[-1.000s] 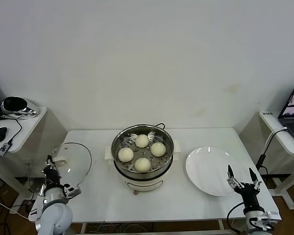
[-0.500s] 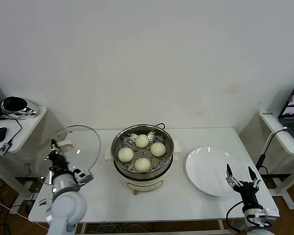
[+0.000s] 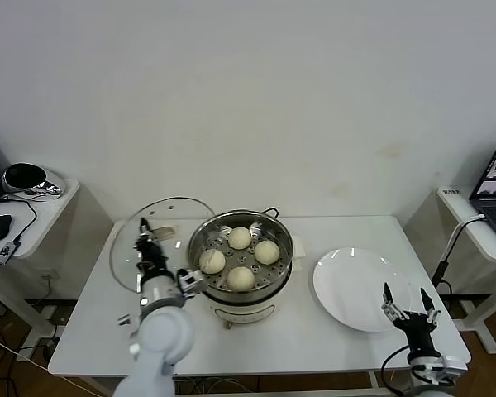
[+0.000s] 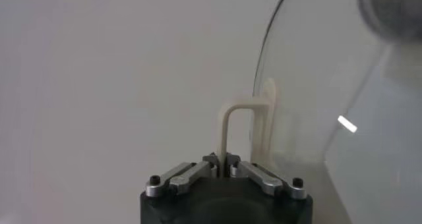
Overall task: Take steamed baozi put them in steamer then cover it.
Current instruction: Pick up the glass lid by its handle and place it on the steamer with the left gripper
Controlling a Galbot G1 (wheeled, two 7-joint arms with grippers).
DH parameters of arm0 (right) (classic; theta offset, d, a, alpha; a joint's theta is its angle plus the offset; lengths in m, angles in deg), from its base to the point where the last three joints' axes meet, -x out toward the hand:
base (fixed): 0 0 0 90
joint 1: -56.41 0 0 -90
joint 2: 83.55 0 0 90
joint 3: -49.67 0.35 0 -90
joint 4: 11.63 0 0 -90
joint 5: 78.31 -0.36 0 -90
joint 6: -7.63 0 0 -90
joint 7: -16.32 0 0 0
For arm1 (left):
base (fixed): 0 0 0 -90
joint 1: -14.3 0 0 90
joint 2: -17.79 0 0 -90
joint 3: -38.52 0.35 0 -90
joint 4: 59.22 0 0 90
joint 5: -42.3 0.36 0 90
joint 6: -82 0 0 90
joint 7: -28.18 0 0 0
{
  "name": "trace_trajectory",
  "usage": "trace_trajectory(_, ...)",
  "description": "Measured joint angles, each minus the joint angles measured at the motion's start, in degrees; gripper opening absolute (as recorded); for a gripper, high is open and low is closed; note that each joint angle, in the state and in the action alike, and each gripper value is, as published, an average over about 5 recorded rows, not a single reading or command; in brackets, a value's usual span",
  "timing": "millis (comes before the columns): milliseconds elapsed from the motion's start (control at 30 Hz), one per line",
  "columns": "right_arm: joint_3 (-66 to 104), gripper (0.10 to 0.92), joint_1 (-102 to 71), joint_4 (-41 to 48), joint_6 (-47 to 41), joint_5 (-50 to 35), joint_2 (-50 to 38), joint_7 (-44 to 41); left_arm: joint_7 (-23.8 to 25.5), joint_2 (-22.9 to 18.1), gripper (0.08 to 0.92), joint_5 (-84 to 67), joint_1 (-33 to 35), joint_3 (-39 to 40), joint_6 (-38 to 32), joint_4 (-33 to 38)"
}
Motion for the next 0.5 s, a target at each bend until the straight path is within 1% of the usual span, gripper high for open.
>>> trace_trajectory(500,0.8,0.823,0.8,2.1,0.1,0.7,1.0,0.0,0.6,-5.1,0.137,1.1,-7.6,12.4,1.3,-7.9)
